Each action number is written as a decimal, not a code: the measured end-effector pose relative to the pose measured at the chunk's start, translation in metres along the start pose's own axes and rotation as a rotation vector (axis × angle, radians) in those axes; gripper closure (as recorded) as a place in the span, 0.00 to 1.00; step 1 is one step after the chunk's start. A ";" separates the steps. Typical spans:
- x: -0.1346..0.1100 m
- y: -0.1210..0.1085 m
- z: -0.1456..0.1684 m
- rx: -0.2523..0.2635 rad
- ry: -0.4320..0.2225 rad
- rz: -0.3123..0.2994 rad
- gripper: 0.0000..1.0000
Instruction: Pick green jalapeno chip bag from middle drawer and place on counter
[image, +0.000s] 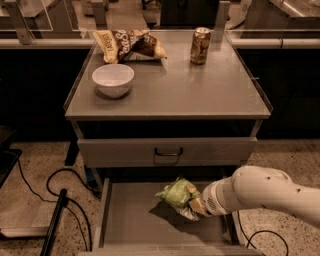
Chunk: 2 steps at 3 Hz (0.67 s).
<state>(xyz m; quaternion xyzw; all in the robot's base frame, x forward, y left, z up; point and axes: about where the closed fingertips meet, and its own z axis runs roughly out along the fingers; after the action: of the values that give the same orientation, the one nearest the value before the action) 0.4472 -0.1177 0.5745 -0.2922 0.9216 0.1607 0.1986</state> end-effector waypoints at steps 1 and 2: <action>-0.009 0.000 -0.018 0.030 -0.013 -0.019 1.00; -0.010 0.000 -0.021 0.022 -0.016 -0.020 1.00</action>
Offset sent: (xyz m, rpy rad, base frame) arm 0.0018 -0.0067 0.0280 -0.0039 -0.0313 0.0048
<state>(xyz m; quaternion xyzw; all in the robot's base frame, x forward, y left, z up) 0.4492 -0.1213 0.5970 -0.2978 0.9188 0.1510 0.2107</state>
